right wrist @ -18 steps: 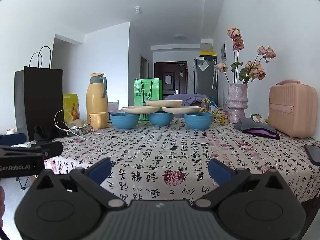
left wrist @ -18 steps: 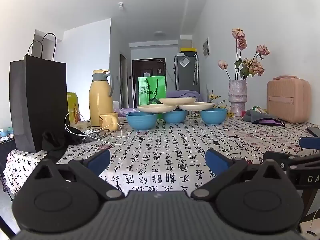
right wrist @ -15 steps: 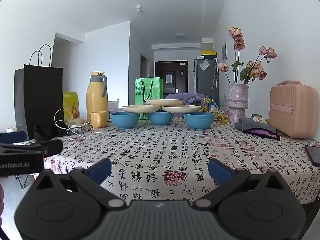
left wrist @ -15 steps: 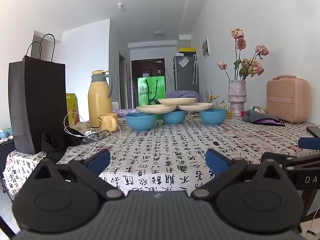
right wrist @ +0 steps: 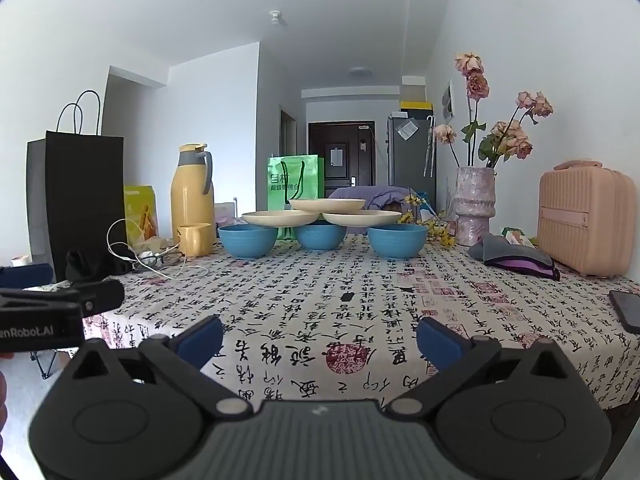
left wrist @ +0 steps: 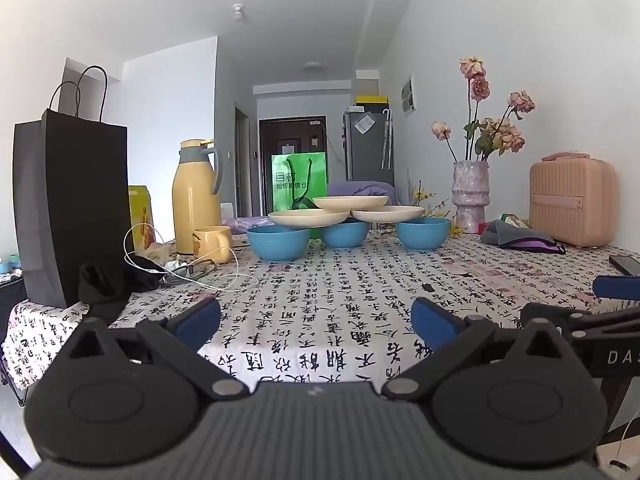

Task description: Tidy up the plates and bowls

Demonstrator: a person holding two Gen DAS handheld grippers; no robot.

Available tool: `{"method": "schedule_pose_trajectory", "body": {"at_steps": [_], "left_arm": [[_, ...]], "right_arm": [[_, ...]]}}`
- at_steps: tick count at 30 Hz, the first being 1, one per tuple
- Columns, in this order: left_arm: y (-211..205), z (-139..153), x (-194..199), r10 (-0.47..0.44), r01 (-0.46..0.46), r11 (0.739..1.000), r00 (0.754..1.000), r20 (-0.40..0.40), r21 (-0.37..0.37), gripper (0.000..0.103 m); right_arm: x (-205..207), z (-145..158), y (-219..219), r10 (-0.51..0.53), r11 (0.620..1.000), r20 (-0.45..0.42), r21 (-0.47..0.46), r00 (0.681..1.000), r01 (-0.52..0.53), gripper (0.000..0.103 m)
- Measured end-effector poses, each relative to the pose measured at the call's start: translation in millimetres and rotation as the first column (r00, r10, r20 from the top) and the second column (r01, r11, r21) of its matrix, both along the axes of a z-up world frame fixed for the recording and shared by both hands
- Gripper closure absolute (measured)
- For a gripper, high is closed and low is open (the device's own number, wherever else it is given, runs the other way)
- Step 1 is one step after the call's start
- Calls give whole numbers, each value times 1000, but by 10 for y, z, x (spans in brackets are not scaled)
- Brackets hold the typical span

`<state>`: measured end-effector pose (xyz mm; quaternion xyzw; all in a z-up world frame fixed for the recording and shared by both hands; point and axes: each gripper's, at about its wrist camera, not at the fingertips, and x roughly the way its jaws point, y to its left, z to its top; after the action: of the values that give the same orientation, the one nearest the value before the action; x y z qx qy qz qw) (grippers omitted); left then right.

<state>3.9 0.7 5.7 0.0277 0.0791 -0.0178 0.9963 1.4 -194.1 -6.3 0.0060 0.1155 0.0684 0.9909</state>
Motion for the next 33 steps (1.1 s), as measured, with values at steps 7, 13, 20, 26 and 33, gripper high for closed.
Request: {"method": "schedule_pose_trajectory", "body": {"at_steps": [7,13,20,26,33], "left_arm": [[-3,-8,-1,-1,1,1000,1000,4,3,0],[-4,-6,-9,-5,5,1000,1000,6,7,0],[-1,-6,-9,-7,7,1000,1000,1,6,0],[4,-8,-7,-7,7,1000,1000,1,6,0],[-1,-21,6,-14,14,1000,1000,-2,12,0]], "right_arm": [[-2,10,18,7,1000,2,-8,1000,-7,0],[-7,-4,20,9,1000,-2,-3,1000,-9,0],[-4,-5,20,12,1000,-3,-3,1000,-12,0],[4,-3,7,15,1000,-7,2,1000,-15,0],[7,-9,13,13,1000,-11,6,1000,-13,0]]}}
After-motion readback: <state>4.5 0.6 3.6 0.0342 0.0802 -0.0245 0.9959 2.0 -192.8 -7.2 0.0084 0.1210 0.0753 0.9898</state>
